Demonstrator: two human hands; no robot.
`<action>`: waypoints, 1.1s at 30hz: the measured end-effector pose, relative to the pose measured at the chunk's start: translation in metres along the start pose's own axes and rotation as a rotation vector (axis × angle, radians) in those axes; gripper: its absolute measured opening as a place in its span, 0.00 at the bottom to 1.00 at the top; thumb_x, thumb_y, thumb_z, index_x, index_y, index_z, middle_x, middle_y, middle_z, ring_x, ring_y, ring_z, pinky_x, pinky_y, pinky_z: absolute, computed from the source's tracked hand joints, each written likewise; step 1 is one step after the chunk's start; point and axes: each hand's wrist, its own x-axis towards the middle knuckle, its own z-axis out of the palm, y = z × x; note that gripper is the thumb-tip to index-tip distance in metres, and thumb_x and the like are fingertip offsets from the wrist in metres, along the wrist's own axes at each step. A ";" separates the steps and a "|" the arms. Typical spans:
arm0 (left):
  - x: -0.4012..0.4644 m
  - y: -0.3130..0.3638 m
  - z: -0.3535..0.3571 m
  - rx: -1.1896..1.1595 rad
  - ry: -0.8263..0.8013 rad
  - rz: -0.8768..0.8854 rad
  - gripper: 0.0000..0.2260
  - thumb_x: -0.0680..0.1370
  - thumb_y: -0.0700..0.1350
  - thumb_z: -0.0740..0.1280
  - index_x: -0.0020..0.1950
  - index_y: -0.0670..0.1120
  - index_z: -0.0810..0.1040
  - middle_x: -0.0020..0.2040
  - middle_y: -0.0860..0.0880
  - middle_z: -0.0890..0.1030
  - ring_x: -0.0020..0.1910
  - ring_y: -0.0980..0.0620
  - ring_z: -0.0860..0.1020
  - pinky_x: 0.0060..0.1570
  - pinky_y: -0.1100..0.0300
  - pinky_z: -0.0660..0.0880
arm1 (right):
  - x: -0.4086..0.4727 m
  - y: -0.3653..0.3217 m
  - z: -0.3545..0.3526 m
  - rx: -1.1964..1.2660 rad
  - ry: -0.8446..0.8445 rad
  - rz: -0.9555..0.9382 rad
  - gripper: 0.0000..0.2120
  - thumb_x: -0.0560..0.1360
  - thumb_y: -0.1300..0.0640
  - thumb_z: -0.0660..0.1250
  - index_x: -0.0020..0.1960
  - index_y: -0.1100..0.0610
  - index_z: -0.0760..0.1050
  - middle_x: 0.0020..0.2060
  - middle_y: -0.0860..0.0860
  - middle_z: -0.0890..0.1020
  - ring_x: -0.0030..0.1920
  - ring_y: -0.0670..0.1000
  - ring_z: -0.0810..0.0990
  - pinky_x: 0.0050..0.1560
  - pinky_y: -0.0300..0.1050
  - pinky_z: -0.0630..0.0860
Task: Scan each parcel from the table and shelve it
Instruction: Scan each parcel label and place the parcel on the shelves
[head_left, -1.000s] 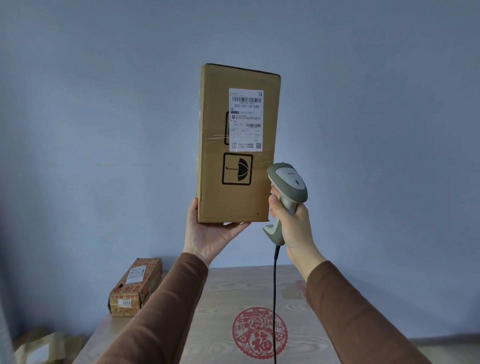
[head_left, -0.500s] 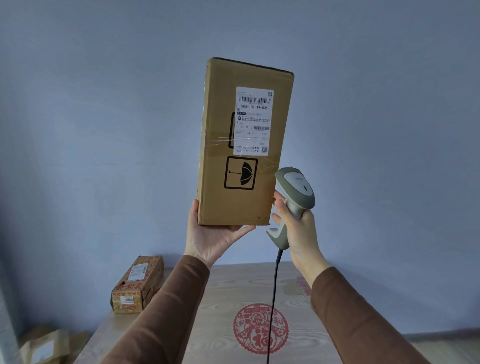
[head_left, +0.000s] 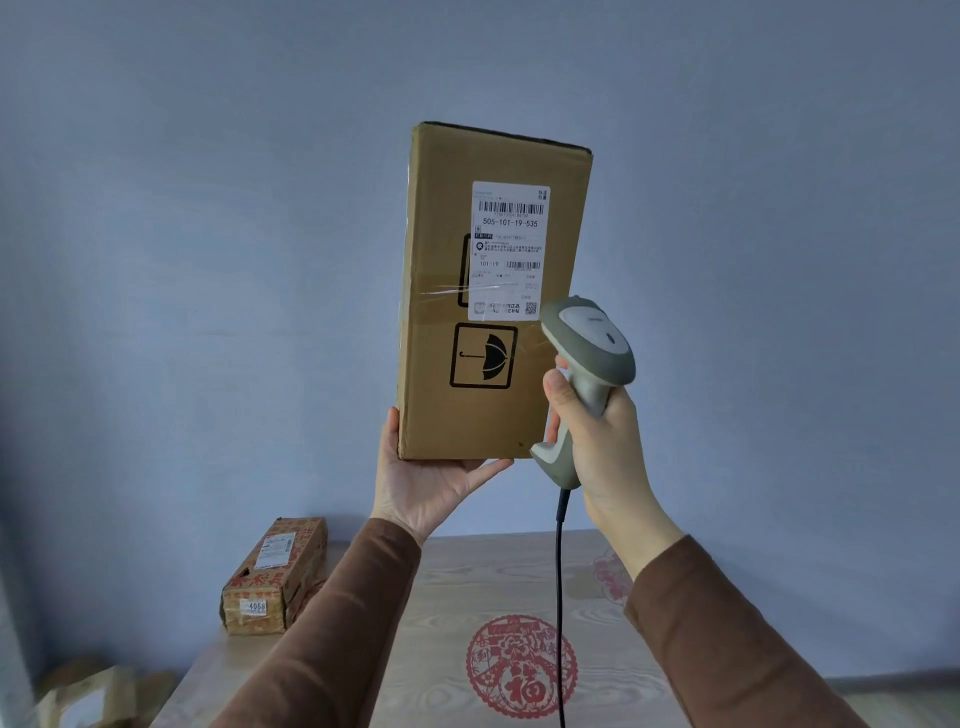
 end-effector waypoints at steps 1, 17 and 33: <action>0.000 -0.002 0.000 0.000 -0.001 0.003 0.43 0.76 0.68 0.70 0.83 0.48 0.62 0.82 0.36 0.61 0.80 0.31 0.60 0.77 0.27 0.52 | 0.000 -0.009 0.004 0.005 -0.019 -0.007 0.14 0.77 0.45 0.71 0.51 0.55 0.77 0.29 0.49 0.75 0.30 0.47 0.75 0.36 0.34 0.77; 0.005 -0.010 -0.002 0.004 0.014 0.011 0.42 0.76 0.67 0.71 0.83 0.47 0.62 0.81 0.36 0.63 0.80 0.31 0.62 0.76 0.26 0.54 | 0.007 -0.067 0.021 -0.200 0.030 -0.067 0.14 0.80 0.43 0.69 0.55 0.53 0.76 0.34 0.48 0.79 0.28 0.47 0.79 0.28 0.34 0.75; 0.003 -0.012 0.000 -0.017 0.010 0.007 0.42 0.76 0.67 0.71 0.83 0.48 0.62 0.81 0.36 0.63 0.80 0.31 0.62 0.77 0.26 0.53 | 0.013 -0.075 0.022 -0.203 0.021 -0.098 0.13 0.80 0.43 0.69 0.53 0.53 0.76 0.29 0.44 0.77 0.25 0.45 0.76 0.27 0.35 0.75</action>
